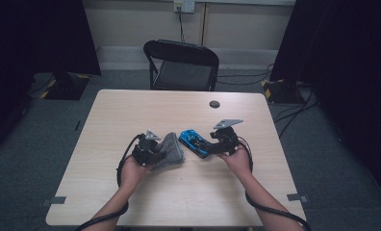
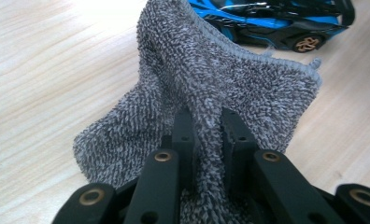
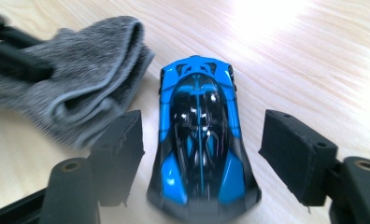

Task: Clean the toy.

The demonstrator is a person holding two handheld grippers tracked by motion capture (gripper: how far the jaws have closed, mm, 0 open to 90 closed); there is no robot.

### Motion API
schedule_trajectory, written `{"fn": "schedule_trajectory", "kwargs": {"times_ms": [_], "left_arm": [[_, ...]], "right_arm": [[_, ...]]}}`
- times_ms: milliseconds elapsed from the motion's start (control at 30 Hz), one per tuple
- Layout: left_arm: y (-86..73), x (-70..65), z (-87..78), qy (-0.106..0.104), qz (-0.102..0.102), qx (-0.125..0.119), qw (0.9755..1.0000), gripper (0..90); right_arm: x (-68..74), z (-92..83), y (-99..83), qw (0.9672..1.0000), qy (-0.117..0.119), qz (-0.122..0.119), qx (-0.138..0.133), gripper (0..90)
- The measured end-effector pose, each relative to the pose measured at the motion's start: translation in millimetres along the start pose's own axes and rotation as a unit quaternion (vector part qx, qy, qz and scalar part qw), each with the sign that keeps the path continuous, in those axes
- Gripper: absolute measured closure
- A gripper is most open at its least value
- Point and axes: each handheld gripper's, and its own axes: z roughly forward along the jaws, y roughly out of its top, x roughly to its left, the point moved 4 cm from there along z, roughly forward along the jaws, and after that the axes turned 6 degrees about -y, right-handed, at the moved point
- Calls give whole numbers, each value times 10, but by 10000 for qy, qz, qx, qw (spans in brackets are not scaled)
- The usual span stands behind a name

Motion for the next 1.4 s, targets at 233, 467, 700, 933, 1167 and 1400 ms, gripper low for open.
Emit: {"fn": "schedule_trajectory", "kwargs": {"times_ms": [233,467,700,933,1167,1400], "left_arm": [[1,-96,-75,-88,157,-54,9998,782],[-97,-136,-65,-168,204,51,9996,781],[-154,-178,-10,-205,161,86,9996,744],[-92,-158,13,-131,75,-157,9998,475],[-198,-165,224,-218,254,258,9991,477],[-113,-296,172,-828,-26,290,9961,788]], "right_arm": [[46,320,122,9994,-200,37,262,322],[88,513,76,9980,-227,-147,569,376],[100,521,49,9983,-268,-218,460,406],[108,498,20,9985,-321,-183,413,408],[108,489,9,9984,-339,-205,397,408],[126,482,15,9978,-429,-164,470,411]]}}
